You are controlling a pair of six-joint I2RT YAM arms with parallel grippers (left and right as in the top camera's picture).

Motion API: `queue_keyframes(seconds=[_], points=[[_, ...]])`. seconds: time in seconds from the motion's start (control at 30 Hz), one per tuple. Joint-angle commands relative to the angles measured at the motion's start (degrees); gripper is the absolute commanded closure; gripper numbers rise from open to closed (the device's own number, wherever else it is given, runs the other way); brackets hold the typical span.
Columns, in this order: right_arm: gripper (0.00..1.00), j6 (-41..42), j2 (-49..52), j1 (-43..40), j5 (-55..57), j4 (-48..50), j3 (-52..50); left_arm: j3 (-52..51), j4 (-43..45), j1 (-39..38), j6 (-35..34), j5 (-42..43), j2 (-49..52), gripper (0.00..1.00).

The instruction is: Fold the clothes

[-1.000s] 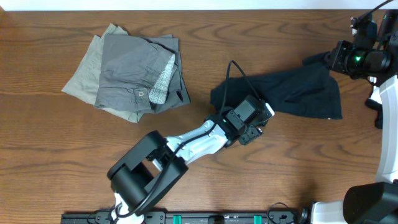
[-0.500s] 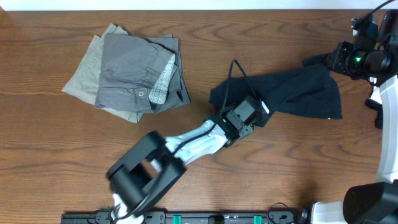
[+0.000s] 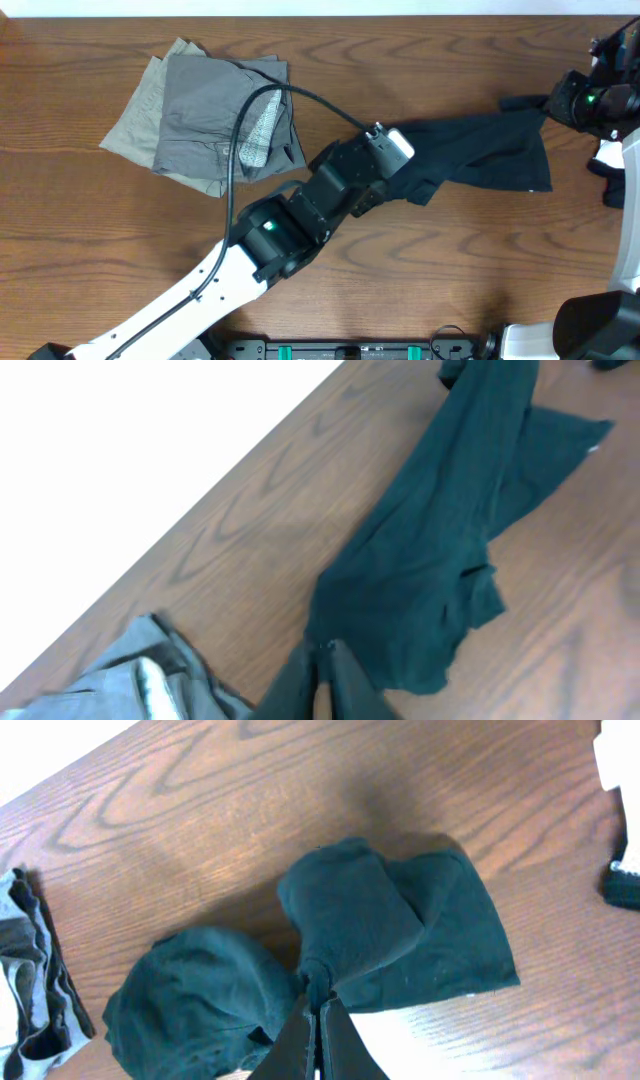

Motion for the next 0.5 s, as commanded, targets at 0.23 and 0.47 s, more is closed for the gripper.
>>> queue_keyframes(seconds=[0.23, 0.47], points=[[0.99, 1.16, -1.05, 0.22, -0.31, -0.63, 0.28, 0.44, 13.11, 0.15, -7.08, 21.88, 24.02, 0.59], [0.99, 1.16, -1.05, 0.22, -0.24, -0.85, 0.28, 4.66, 15.85, 0.13, -8.37, 26.25, 38.66, 0.59]])
